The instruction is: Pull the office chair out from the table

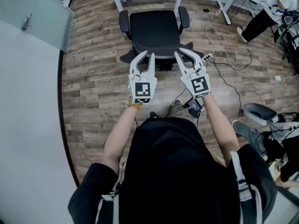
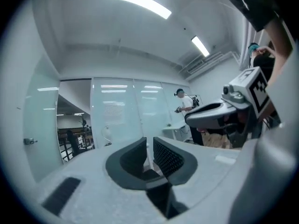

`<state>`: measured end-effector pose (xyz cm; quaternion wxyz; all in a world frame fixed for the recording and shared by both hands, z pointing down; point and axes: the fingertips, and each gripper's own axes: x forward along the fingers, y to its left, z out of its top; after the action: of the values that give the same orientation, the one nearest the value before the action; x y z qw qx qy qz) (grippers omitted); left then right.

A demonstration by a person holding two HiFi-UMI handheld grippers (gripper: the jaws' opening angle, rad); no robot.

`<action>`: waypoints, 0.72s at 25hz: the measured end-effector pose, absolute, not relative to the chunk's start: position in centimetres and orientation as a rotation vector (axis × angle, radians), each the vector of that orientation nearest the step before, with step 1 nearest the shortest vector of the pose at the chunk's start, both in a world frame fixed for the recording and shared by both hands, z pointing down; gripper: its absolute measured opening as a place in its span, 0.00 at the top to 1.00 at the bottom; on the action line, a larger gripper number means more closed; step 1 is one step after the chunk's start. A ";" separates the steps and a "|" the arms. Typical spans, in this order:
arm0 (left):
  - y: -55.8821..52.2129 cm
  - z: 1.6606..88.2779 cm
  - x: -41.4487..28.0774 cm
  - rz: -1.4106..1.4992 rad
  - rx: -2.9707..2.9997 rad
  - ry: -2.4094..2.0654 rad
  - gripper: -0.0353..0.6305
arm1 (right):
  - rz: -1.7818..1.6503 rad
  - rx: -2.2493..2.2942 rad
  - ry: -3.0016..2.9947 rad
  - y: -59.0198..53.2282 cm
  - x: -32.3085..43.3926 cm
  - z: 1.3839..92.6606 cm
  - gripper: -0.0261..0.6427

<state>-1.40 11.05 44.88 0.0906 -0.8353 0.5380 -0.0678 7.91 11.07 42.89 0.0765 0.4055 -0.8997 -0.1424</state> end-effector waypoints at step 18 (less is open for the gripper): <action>12.5 41.1 -1.8 -0.083 -2.411 1.642 0.90 | -0.443 1.370 -2.647 13.0 6.8 41.5 0.95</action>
<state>-1.79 12.46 41.12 0.1115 -0.8210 0.5593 -0.0282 6.85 13.02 41.47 0.0642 0.4538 -0.8766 -0.1469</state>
